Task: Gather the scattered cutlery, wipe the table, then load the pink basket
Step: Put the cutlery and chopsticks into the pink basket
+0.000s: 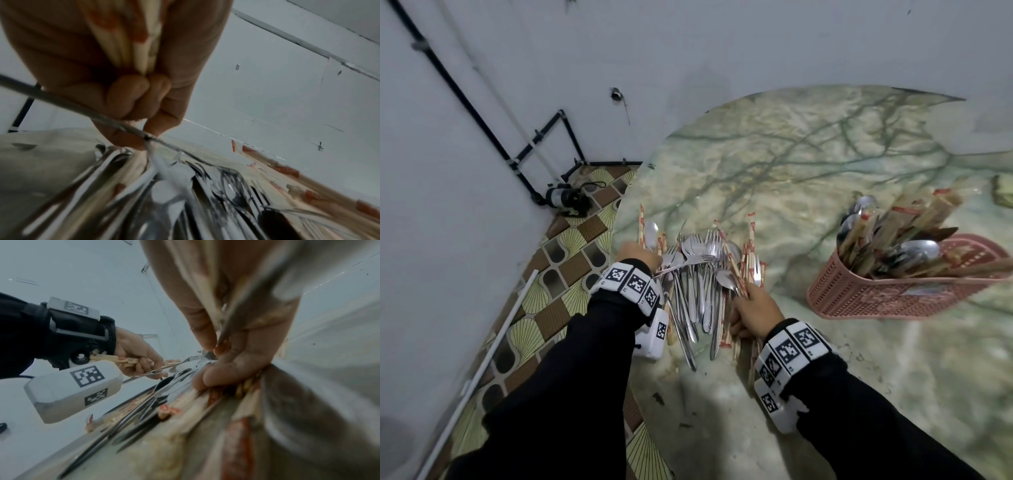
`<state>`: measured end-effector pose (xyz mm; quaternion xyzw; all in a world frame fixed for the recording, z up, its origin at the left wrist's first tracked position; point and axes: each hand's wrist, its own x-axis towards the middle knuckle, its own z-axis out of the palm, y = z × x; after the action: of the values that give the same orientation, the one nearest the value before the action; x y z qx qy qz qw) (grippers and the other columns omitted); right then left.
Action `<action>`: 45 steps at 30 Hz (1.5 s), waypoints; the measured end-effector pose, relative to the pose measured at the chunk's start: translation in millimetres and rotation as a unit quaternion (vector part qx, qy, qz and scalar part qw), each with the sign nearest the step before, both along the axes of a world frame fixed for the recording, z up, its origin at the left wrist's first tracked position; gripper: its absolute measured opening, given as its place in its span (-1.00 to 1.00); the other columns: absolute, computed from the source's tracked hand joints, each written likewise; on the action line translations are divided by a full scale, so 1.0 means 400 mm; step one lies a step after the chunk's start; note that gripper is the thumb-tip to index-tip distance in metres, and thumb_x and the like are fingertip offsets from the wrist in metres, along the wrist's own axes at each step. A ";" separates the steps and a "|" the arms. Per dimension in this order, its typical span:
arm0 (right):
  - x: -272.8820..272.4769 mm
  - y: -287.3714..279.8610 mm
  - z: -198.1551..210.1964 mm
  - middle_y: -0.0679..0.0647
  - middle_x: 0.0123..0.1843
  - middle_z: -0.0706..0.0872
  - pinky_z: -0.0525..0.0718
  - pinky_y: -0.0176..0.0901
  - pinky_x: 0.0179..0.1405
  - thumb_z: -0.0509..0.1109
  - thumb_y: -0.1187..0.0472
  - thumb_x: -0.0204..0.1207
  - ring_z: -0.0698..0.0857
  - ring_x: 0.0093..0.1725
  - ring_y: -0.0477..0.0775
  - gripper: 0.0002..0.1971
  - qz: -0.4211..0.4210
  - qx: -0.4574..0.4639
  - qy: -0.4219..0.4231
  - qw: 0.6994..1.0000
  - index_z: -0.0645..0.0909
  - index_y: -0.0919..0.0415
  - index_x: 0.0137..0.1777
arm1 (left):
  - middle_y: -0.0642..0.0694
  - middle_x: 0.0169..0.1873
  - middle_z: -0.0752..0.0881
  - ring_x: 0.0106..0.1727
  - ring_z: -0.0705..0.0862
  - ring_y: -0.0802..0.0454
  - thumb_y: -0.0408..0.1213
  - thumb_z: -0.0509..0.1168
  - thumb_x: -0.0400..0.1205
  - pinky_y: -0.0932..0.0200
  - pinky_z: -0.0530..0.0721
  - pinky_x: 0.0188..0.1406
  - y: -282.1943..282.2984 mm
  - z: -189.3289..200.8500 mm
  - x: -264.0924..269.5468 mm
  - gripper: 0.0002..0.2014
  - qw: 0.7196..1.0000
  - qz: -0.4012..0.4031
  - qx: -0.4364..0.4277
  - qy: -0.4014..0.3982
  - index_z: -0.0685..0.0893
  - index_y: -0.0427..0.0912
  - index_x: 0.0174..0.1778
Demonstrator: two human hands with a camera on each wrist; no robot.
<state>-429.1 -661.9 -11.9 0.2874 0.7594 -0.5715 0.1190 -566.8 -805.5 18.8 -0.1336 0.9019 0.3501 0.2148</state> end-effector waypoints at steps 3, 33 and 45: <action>0.003 0.010 -0.003 0.11 -0.32 0.57 0.54 -0.25 -0.50 0.08 0.36 0.65 0.57 -0.44 0.03 -0.83 0.007 0.036 0.012 0.999 0.41 0.13 0.12 | -0.12 -0.42 0.51 -0.40 0.53 0.02 -0.47 0.31 0.55 0.34 0.49 -0.60 -0.003 0.003 0.010 -0.79 1.000 -0.005 0.022 0.018 0.60 -0.46 0.09; -0.090 -0.035 -0.013 0.24 0.01 0.73 0.72 -0.04 0.01 0.47 0.23 0.46 0.73 0.01 0.21 -0.74 0.021 0.221 -0.037 0.974 0.59 0.38 0.05 | -0.28 -0.08 0.70 -0.20 0.75 -0.16 -0.48 0.48 0.41 -0.01 0.78 -0.21 -0.044 -0.054 0.198 -0.73 0.989 -0.135 0.062 -0.023 0.55 -0.26 -0.08; -0.103 -0.026 0.001 0.17 -0.16 0.64 0.66 -0.13 -0.03 0.39 0.26 0.53 0.69 -0.03 0.19 -0.86 0.084 0.301 -0.076 0.947 0.55 0.35 -0.12 | -0.09 -0.35 0.64 -0.27 0.66 -0.03 -0.45 0.43 0.48 0.10 0.73 -0.12 -0.049 -0.067 0.189 -0.91 0.984 -0.176 0.002 -0.010 0.63 -0.30 -0.23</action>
<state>-470.4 -672.3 -11.7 0.2876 0.9063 -0.2804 0.1316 -491.4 -825.2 -7.9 0.0243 0.9083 0.3078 0.2821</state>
